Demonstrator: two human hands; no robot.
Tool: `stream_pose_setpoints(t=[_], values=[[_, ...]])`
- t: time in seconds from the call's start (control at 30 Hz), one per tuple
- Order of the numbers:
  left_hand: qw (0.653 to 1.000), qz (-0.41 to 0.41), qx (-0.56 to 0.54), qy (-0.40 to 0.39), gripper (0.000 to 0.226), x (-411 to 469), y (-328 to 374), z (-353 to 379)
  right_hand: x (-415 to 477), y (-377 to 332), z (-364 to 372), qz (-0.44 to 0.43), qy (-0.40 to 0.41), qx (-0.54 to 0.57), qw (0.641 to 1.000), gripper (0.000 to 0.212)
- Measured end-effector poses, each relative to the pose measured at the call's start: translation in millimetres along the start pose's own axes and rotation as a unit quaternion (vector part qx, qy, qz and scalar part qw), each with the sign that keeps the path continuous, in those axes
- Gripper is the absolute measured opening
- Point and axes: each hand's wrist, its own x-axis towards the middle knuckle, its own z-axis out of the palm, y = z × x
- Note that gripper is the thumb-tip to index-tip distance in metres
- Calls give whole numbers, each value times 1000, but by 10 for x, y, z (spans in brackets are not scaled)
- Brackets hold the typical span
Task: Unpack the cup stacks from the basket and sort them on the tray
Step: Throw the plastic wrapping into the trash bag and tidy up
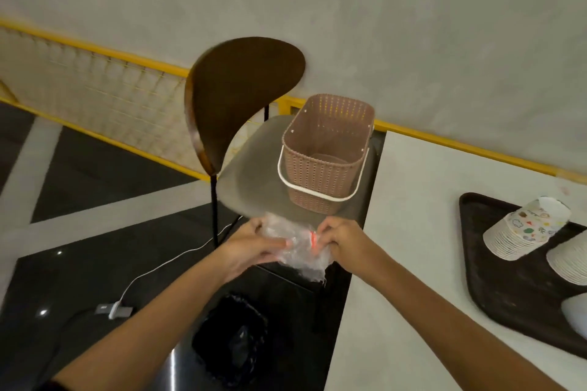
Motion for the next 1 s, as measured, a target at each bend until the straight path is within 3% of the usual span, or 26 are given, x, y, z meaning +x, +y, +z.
stream_pose_setpoints(t=[0.07, 0.17, 0.23, 0.3, 0.4, 0.47, 0.57, 0.63, 0.7, 0.73, 0.83, 0.93, 1.0], values=[[988, 76, 67, 117, 52, -72, -88, -195, 129, -183, 250, 51, -16, 20, 998, 30], [925, 235, 231, 190, 24, -253, -154, -520, 298, -541, 573, 167, -46, 242, 955, 27], [875, 307, 325, 183, 21, -361, -206, -729, 390, -772, 740, 230, -43, 398, 887, 25], [855, 318, 376, 163, 21, -430, -267, -920, 477, -922, 889, 257, -26, 519, 815, 25], [858, 291, 398, 141, 31, -537, -379, -1179, 594, -1059, 1090, 286, -20, 657, 697, 23], [878, 259, 382, 130, 36, -589, -463, -1346, 665, -1107, 1210, 301, -17, 695, 652, 21], [904, 232, 343, 102, 59, -617, -639, -1529, 758, -1149, 1417, 303, -34, 675, 672, 29], [931, 213, 285, 89, 45, -625, -792, -1597, 797, -1154, 1568, 310, -33, 640, 703, 27], [963, 197, 147, 109, 15, -608, -925, -1612, 808, -1122, 1710, 328, -32, 604, 725, 29], [969, 194, 63, 141, 17, -575, -1006, -1628, 809, -1096, 1780, 339, -35, 589, 733, 32], [951, 135, -151, 236, 26, -455, -1266, -1700, 850, -977, 2002, 373, -53, 555, 742, 39], [937, -13, -288, 197, 37, -343, -1572, -1760, 906, -856, 2259, 393, -76, 522, 753, 35], [936, -77, -304, 162, 38, -262, -1756, -1830, 974, -772, 2438, 395, -94, 504, 762, 35]])
